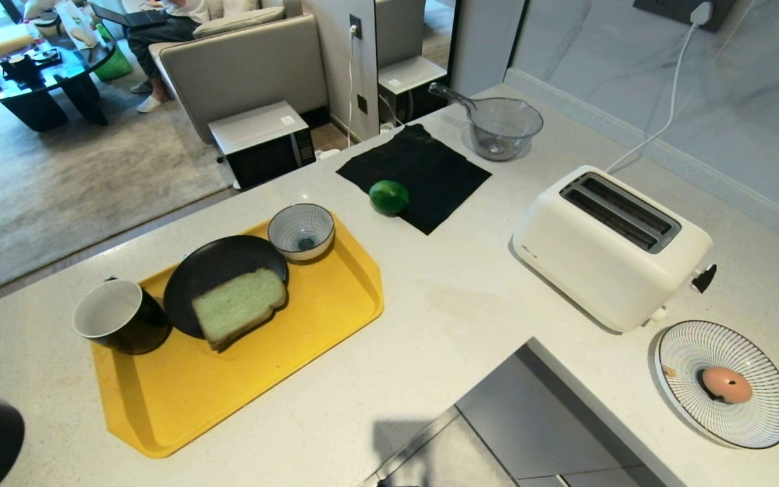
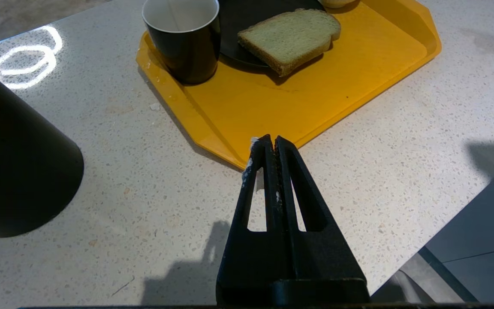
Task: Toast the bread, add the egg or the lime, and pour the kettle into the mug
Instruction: Pick up the egg
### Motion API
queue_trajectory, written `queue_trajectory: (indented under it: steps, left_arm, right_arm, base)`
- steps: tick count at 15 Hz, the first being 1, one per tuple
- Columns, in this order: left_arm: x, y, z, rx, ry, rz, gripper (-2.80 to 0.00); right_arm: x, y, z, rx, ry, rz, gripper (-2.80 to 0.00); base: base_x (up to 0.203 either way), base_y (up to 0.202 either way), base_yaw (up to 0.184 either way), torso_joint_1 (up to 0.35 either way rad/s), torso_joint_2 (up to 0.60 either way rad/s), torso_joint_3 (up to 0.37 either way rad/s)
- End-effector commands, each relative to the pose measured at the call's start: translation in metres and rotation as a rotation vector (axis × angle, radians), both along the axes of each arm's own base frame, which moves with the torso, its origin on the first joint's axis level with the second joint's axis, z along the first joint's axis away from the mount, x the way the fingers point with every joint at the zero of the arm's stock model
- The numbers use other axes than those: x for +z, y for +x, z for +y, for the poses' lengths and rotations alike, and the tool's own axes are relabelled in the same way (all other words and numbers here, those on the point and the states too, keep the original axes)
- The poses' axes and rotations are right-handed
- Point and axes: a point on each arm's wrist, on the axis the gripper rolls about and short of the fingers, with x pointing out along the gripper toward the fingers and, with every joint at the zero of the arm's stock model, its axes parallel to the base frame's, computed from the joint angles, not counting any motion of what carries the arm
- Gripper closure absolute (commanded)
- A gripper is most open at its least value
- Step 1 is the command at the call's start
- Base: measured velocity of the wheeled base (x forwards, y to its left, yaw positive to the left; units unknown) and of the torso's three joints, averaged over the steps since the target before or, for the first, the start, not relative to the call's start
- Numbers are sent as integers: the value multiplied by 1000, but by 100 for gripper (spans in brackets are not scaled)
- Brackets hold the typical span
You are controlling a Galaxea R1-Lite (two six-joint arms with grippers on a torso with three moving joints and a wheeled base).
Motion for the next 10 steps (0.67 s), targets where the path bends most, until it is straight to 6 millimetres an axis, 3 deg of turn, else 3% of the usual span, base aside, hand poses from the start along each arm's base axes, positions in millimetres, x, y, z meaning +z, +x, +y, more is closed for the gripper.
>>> queue_trajectory:
  steps: [1,10]
  left_arm:
    - [-5,1,0,1,0,15,0]
    - [-5,1,0,1,0,15,0]
  right_arm:
    - [0,0,0,5,-11,3,0]
    - [1,0,0,-19,-10,-9,0]
  base:
    - [0,0,0,0,0,0]
    - [0,0,0,0,0,0]
